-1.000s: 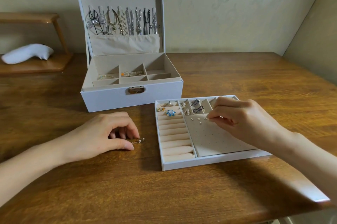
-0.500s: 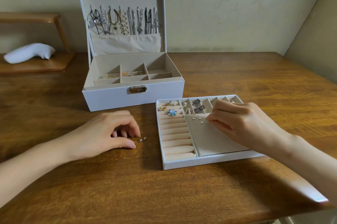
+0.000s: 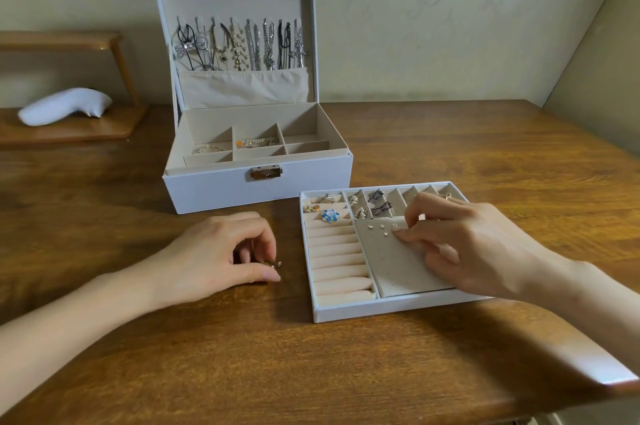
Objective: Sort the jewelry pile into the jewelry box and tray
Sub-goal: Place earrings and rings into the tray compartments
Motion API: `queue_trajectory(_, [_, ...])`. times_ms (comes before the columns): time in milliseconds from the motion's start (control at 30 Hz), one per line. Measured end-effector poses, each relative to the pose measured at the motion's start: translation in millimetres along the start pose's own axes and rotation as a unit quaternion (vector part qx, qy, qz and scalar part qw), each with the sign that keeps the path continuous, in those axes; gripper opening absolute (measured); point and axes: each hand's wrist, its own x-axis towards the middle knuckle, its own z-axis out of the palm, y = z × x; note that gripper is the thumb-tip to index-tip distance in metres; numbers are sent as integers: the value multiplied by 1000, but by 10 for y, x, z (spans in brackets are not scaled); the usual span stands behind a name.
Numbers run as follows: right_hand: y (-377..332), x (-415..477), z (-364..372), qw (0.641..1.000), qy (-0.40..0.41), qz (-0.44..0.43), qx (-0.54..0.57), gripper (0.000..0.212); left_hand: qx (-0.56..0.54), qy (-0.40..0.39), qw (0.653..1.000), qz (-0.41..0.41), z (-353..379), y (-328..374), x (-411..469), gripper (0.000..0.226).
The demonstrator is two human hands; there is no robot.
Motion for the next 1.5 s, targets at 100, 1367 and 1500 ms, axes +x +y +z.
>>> queue_trajectory(100, [2,-29,23,996,41,38,65,34,53,30,998,16,65,28,14,18])
queue_trajectory(1367, [-850,442,44,848,237,191,434,25,-558,91,817,-117,-83,885,212,17])
queue_trajectory(1500, [-843,476,16,816,226,231,479,16,-554,91,820,-107,-88,894,189,17])
